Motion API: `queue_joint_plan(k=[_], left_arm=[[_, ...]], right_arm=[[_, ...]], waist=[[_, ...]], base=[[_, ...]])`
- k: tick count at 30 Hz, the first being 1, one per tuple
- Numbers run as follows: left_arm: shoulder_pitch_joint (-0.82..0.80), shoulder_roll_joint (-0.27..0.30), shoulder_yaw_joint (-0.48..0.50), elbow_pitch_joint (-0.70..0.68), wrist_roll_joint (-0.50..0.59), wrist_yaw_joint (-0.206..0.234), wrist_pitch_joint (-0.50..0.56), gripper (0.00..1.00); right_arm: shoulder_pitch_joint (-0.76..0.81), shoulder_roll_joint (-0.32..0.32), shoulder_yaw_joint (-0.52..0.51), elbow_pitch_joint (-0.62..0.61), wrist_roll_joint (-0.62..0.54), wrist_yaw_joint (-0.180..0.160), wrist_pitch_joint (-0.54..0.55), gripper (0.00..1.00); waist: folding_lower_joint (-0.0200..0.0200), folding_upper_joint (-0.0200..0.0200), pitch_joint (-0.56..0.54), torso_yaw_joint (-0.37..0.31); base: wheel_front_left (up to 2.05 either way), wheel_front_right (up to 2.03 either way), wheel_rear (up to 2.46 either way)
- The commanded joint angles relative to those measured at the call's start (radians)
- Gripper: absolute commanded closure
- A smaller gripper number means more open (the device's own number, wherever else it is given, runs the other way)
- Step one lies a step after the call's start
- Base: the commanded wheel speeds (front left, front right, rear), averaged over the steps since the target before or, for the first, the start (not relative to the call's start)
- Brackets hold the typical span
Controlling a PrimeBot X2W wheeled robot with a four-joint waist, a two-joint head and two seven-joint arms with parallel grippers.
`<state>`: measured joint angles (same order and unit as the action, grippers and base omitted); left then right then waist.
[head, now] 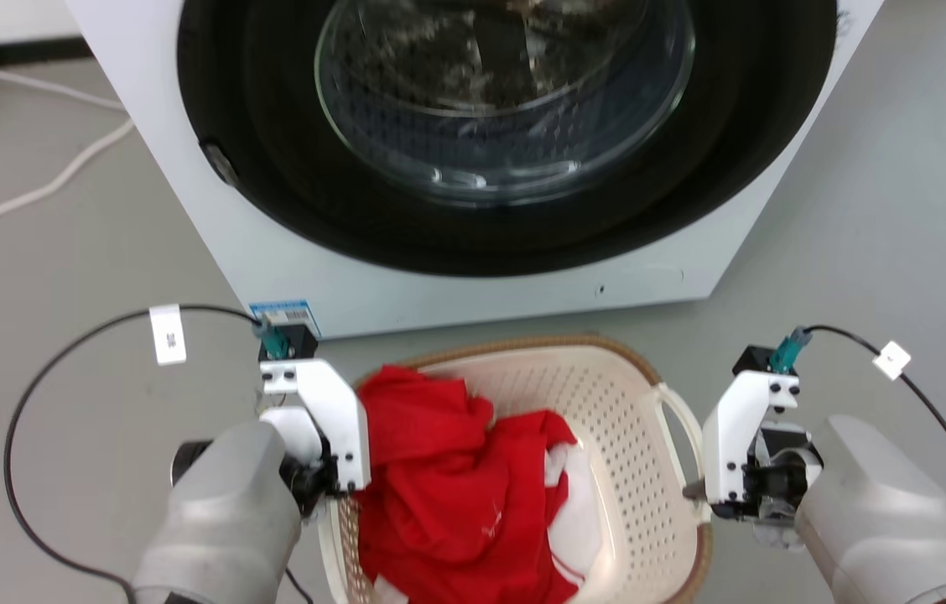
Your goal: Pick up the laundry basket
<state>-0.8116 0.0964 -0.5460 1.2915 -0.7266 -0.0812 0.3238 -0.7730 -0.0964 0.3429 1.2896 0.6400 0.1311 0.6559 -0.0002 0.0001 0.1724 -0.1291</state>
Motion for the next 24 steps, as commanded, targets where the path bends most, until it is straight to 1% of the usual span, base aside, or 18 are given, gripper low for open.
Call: queue_joint_plan(k=[1,10,24], left_arm=[[0.026,0.005,0.001,-0.004,-0.01,-0.004,0.0,1.0],[0.128,0.0,-0.004,-0.003,-0.024,0.001,0.003,1.0],[0.23,-0.026,-0.016,-0.004,-0.044,0.0,-0.003,1.0]], right_arm=[[0.023,0.0,-0.011,-0.001,-0.004,-0.001,0.021,1.0],[0.075,0.008,-0.039,-0.001,-0.038,-0.001,0.062,1.0],[0.153,0.021,-0.065,-0.003,-0.075,-0.001,0.081,1.0]], waist=[[0.0002,-0.0001,-0.056,0.004],[0.0002,-0.0001,-0.153,0.008],[0.0002,-0.0001,-0.231,0.026]], base=[[0.0,0.0,0.0],[0.0,0.0,0.0],[0.0,0.0,0.0]])
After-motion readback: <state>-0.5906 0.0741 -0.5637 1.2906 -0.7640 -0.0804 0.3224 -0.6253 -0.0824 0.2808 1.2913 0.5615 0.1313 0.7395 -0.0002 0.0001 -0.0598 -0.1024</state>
